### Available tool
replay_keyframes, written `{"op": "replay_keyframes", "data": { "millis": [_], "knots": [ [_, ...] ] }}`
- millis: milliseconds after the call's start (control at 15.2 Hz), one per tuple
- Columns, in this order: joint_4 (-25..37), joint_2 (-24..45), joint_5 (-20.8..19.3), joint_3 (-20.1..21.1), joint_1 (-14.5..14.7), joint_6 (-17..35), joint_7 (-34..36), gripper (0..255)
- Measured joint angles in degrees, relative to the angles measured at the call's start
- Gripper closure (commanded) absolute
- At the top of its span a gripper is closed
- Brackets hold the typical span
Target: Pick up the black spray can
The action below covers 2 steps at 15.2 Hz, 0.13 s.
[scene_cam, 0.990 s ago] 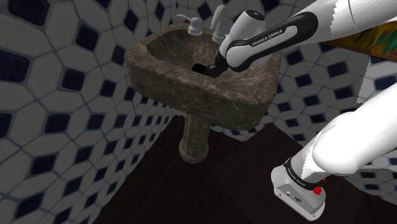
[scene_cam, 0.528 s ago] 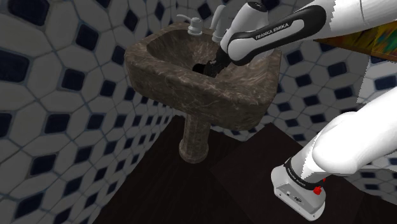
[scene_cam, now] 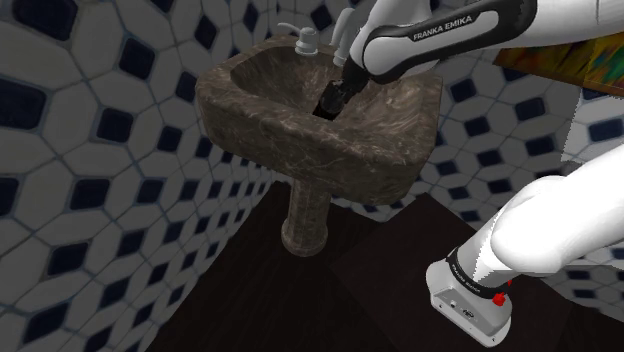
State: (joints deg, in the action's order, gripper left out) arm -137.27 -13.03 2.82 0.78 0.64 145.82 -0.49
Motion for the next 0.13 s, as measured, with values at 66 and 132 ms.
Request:
{"op": "replay_keyframes", "data": {
  "millis": [66, 132],
  "knots": [
    [0.2, -0.5, 0.0, -0.1, 0.0, -0.7, -0.1, 255],
    [0.5, -0.8, 0.0, 0.0, 0.0, -1.3, 0.0, 255]
  ]
}}
